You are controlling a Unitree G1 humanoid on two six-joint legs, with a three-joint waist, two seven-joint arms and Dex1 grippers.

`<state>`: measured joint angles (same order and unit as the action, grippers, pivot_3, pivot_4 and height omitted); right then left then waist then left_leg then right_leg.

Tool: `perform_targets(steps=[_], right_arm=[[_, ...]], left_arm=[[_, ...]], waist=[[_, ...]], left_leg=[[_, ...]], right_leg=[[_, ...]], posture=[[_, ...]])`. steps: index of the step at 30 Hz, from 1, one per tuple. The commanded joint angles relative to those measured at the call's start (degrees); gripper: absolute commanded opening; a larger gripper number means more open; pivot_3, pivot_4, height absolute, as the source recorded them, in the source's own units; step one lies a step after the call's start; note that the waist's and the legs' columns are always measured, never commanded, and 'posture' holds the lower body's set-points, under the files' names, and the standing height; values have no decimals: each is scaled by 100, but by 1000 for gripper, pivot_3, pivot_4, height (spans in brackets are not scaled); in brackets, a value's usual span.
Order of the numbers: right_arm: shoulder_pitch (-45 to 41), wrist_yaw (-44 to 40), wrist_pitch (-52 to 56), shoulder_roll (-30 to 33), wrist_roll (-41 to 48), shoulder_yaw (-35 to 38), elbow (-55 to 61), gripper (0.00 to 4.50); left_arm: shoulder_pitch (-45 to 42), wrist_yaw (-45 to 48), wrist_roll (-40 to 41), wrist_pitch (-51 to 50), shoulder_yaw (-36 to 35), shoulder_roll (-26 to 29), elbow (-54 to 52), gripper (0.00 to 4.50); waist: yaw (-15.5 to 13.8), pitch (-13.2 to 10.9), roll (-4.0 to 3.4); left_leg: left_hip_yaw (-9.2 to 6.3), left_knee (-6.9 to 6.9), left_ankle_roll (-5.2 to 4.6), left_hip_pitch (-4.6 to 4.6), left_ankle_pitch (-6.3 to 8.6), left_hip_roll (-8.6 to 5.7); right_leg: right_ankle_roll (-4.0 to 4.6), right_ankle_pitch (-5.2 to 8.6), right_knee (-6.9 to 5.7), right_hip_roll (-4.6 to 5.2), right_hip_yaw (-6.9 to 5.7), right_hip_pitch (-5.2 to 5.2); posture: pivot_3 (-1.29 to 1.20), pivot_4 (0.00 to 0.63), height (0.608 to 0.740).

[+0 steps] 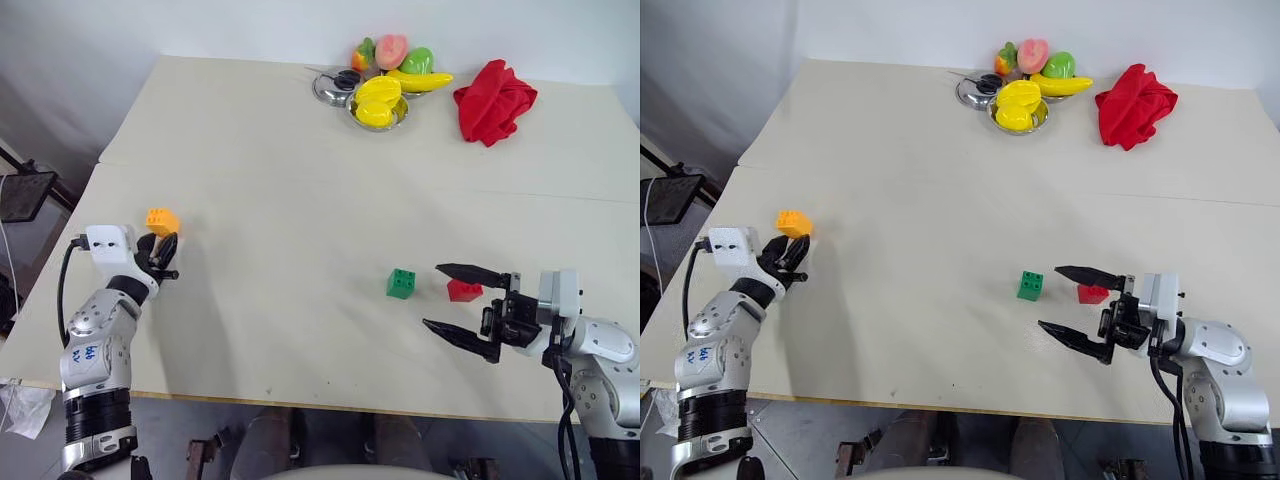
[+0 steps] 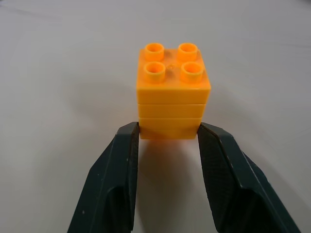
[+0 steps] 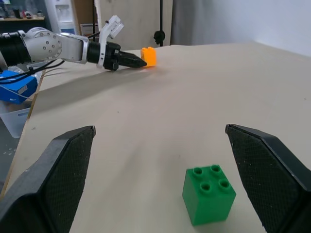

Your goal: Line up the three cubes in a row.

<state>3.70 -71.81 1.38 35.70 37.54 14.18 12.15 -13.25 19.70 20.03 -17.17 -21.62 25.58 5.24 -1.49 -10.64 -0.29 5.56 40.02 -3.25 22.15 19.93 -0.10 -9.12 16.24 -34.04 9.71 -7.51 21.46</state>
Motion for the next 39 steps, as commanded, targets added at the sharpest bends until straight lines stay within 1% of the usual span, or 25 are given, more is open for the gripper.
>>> perform_targets(steps=[1,4,5,7,10,12,16,18,22,25,27,31,34,38,39], right_arm=[[235,45,-128,91,106,424,155,4500],[418,149,-89,-11,400,770,220,4500],[472,236,-66,-126,597,898,305,4500],[527,479,-41,-320,811,1049,427,4500],[841,497,-382,-501,599,1227,423,4500],[1142,354,-642,-494,422,1370,380,4500],[1678,143,-944,-366,345,1795,270,4500],[1928,158,-985,-360,395,2011,346,4500],[2269,330,-944,-448,446,2159,651,4500],[2497,450,-911,-533,471,2147,900,4500],[2607,527,-908,-582,483,2132,1037,4500],[2675,570,-947,-606,447,2099,1079,4500],[2612,605,-962,-600,394,2042,1041,4500],[2528,604,-975,-582,341,1955,965,4500],[2500,585,-980,-573,331,1944,921,4500]], left_arm=[[-182,1321,210,670,218,370,127,1454],[-416,2883,213,1154,759,839,381,1454],[-610,3499,167,1332,1063,983,490,1454],[-1020,4455,130,1609,1542,1105,750,1454],[-1917,5468,-284,2155,2395,918,1495,1454],[-2467,5861,-607,2634,2843,644,2102,1454],[-3357,6273,-916,3124,3290,-62,3249,1454],[-3706,6384,-1107,3583,3413,-327,3882,1454],[-4165,6447,-1407,4062,3481,-590,4898,1454],[-4376,6438,-1576,4222,3470,-675,5409,1454],[-4458,6479,-1673,4278,3464,-691,5630,1454],[-4493,6257,-1857,4334,3441,-726,5816,1454],[-4495,6143,-1906,4272,3396,-752,5884,1454],[-4433,6260,-1894,4177,3333,-724,5822,1454],[-4416,6284,-1869,4156,3306,-707,5784,2200]], waist=[[3,0,0],[5,0,0],[2,0,0],[-6,0,-1],[-18,1,-3],[-18,4,-7],[-2,1,-2],[15,0,-1],[56,-1,0],[35,-1,1],[15,-1,1],[-9,-1,1],[-6,-1,1],[-1,-1,1],[1,-1,1]], left_leg=[[1,-1,0,1,0,0],[7,-2,0,1,0,0],[7,-2,0,0,0,0],[8,-2,1,1,-1,1],[8,0,3,0,-2,-1],[13,-1,1,1,-2,-22],[26,-6,0,5,-1,-24],[41,-6,0,7,-1,-21],[38,-8,0,2,-1,-8],[36,-6,-1,3,-1,-4],[32,-4,-3,4,0,4],[25,-2,-9,7,3,9],[24,1,-13,7,5,8],[23,2,-14,6,5,10],[24,2,-13,6,5,10]], right_leg=[[0,0,1,0,0,2],[1,0,2,0,1,3],[1,0,3,-1,-1,3],[1,1,2,-3,-2,4],[1,1,-2,-5,1,2],[1,1,1,-6,0,2],[0,0,12,-17,0,4],[-1,0,16,-20,-1,4],[-1,0,17,-25,5,10],[-1,0,14,-24,7,12],[-1,0,14,-22,9,13],[-2,-1,12,-15,9,12],[-3,-2,11,-11,10,10],[-3,-2,8,-12,10,11],[-3,-2,8,-12,10,10]], posture=[[0,150,740],[0,150,740],[0,150,740],[0,150,740],[0,150,740],[0,150,740],[0,150,740],[0,150,740],[0,150,740],[0,150,740],[0,150,740],[0,150,740],[0,150,740],[0,150,740],[0,150,740]])
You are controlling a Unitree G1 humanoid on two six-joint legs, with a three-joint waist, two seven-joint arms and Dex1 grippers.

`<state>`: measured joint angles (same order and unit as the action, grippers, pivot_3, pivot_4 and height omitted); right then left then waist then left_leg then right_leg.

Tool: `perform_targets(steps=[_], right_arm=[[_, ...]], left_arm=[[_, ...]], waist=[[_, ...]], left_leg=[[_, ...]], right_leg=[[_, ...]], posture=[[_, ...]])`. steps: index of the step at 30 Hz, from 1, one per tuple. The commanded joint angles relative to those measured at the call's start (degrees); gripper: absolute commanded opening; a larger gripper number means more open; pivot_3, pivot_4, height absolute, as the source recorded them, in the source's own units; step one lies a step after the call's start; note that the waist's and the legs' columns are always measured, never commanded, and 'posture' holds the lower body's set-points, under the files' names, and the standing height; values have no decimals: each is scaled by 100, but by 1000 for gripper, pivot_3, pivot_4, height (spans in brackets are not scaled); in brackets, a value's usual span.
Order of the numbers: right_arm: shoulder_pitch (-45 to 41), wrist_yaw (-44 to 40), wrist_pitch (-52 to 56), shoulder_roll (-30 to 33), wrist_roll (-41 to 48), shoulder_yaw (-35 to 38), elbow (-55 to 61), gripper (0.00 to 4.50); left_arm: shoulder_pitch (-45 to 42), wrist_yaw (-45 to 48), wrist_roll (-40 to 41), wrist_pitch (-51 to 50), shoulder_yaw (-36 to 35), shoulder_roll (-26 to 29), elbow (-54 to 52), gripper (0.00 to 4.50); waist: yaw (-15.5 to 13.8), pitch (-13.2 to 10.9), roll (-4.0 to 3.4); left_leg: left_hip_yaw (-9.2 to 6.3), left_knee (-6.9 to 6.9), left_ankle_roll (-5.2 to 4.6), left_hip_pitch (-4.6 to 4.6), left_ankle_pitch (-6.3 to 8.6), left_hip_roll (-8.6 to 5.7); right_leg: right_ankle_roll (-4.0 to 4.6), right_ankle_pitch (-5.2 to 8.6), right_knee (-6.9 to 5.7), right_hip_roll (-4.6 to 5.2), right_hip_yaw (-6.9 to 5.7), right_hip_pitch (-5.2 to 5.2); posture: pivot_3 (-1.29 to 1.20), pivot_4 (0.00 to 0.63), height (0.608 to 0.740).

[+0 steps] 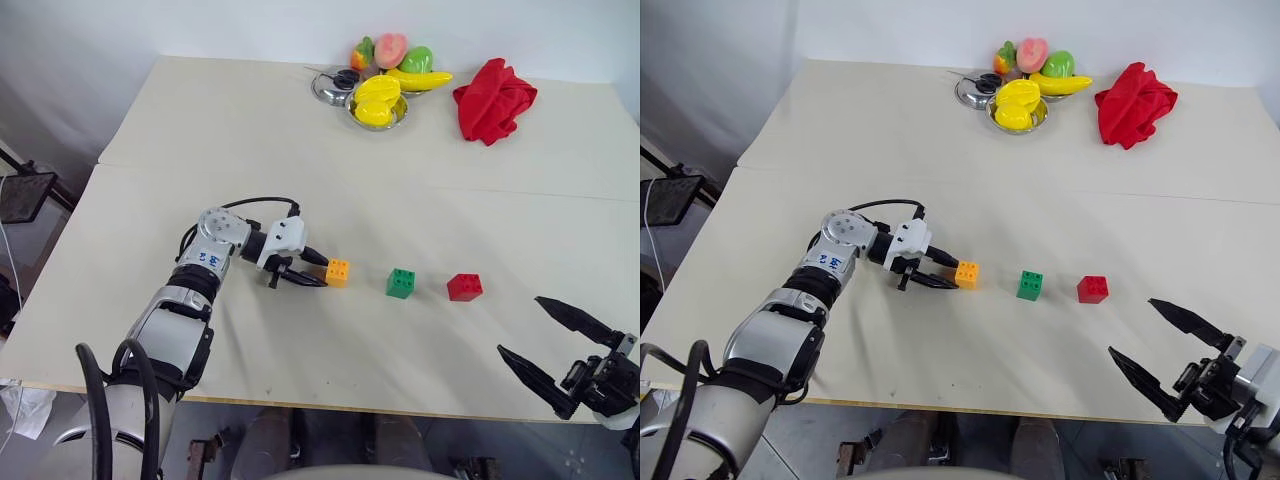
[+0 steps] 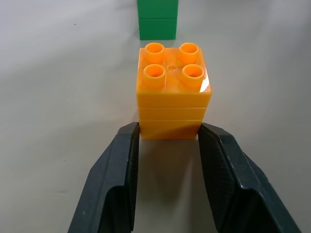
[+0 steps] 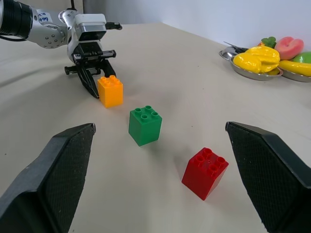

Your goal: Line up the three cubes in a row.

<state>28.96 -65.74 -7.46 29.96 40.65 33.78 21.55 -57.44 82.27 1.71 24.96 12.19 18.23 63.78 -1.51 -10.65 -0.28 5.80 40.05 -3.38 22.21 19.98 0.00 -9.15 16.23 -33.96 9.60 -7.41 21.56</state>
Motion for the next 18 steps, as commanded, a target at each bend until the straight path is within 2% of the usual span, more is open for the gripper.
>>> perform_targets(steps=[1,6,10,14,18], right_arm=[[-57,-47,-100,16,12,-22,-67,4500],[-261,-263,-107,263,34,108,-379,4500],[-320,-732,-152,676,81,432,-938,4500],[-360,-1361,-377,1113,-3,770,-1773,4500],[-594,-1700,-521,1462,-23,1041,-2587,4500]], left_arm=[[19,70,14,-91,-118,48,-120,2478],[396,713,672,-343,-603,427,-871,3991],[1158,915,1202,-1021,-966,1210,-2006,3991],[2332,515,1388,-1134,-1400,2177,-3009,3991],[3618,-57,1789,-1777,-2025,2663,-4184,3991]], waist=[[5,0,0],[23,0,0],[106,0,-2],[158,0,-3],[152,-1,-5]], left_leg=[[0,0,0,0,0,0],[1,-1,0,1,0,0],[0,-4,0,-1,0,4],[-3,-5,0,-4,0,2],[-7,-5,-2,-6,2,1]], right_leg=[[0,0,0,0,0,0],[0,0,1,0,0,2],[1,1,0,-1,-1,2],[2,1,1,0,1,-2],[2,1,1,8,2,-6]], posture=[[0,150,740],[0,150,740],[0,150,740],[0,150,740],[0,150,740]])
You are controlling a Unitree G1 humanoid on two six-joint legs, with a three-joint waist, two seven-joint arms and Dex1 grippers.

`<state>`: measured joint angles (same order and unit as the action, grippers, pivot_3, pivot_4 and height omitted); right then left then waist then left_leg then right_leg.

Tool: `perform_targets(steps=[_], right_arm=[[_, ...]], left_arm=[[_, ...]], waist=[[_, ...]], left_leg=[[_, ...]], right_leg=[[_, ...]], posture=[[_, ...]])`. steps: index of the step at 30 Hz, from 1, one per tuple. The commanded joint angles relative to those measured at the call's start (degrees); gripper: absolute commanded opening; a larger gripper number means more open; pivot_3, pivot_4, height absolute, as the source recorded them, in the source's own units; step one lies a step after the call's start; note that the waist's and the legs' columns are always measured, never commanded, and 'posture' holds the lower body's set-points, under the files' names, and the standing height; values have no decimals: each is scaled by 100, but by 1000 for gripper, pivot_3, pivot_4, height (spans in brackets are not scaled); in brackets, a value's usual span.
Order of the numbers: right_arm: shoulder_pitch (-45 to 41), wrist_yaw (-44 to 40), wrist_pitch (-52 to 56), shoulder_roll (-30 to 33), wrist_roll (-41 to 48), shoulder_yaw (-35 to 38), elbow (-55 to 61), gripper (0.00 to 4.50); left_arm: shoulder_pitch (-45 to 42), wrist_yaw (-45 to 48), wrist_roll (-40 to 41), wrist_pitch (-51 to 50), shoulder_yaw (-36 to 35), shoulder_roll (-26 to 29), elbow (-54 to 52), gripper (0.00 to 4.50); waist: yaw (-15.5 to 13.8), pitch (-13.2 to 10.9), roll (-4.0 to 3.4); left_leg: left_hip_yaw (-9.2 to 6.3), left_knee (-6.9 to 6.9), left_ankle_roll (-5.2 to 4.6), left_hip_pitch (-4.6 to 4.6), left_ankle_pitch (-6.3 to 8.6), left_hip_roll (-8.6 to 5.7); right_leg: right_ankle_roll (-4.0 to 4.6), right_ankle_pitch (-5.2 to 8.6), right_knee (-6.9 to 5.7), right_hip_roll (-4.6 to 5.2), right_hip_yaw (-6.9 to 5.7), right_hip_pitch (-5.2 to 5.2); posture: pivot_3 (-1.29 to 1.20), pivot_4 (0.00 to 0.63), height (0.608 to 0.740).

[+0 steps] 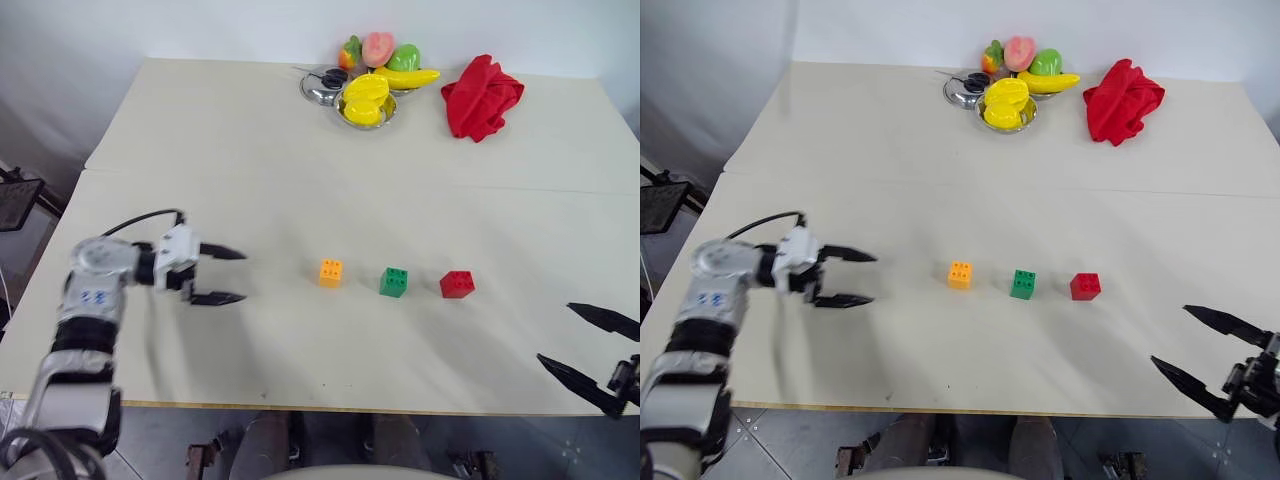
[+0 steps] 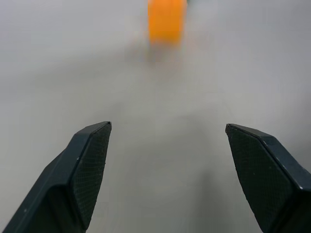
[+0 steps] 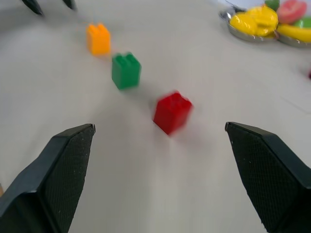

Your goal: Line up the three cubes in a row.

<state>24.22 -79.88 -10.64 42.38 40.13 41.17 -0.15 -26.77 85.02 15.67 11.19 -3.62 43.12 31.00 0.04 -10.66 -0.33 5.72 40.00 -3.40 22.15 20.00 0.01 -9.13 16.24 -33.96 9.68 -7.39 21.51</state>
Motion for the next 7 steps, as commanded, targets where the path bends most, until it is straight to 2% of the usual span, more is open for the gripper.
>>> perform_targets(steps=[1,7], right_arm=[[-189,-364,-257,289,5,328,-579,4500],[-555,-560,-421,335,-104,117,-802,4500]], left_arm=[[861,-486,498,-542,-596,201,-1212,3991],[2180,-1399,935,-1138,-1258,-5,-2538,3991]], waist=[[-8,-1,-2],[-24,-2,-8]], left_leg=[[-6,2,0,-1,0,-1],[-24,1,3,-4,1,-7]], right_leg=[[0,0,0,4,0,-3],[2,1,0,24,-7,-9]], posture=[[0,150,740],[0,150,740]])
